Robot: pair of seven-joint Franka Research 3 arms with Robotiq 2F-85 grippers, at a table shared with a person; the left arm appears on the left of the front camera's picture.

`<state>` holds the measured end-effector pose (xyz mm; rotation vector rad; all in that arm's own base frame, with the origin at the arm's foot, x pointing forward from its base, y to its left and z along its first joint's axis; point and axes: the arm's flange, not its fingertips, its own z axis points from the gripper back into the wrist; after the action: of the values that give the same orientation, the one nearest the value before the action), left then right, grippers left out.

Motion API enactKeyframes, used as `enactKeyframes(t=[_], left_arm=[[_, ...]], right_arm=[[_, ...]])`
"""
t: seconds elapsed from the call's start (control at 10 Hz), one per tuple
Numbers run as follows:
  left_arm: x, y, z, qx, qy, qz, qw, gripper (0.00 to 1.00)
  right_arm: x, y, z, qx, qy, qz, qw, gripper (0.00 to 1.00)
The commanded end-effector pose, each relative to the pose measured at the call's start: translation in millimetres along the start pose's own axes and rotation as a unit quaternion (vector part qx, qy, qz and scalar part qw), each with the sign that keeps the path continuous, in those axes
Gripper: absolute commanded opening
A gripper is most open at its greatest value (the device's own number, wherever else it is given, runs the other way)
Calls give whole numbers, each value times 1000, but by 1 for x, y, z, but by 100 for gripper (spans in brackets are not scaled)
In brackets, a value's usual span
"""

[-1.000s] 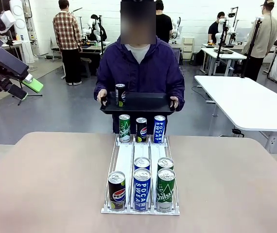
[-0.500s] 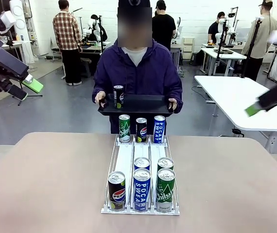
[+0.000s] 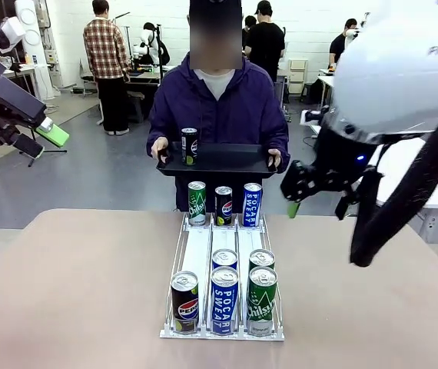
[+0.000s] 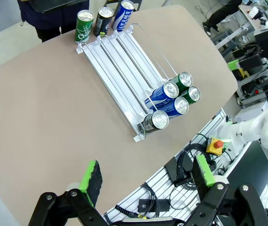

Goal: Retrieve and hand over the desired beverage to the person.
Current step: Pick up another can of the same type that the person held from the Automatic Can Dispenser.

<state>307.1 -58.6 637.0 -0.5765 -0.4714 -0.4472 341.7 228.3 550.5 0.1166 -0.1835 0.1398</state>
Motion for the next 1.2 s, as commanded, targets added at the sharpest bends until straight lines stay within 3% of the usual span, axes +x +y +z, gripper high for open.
enactKeyframes(t=[0.0,0.7,1.1], left_arm=[[0,1,1,-3,1,-1,1000,100],[0,1,1,-3,1,-1,1000,100],[0,1,1,-3,1,-1,1000,100]], right_arm=[[9,15,-10,-8,10,-17,1000,100],[1,10,-10,-3,11,-8,1000,100],[0,37,-43,-31,29,-69,997,100]])
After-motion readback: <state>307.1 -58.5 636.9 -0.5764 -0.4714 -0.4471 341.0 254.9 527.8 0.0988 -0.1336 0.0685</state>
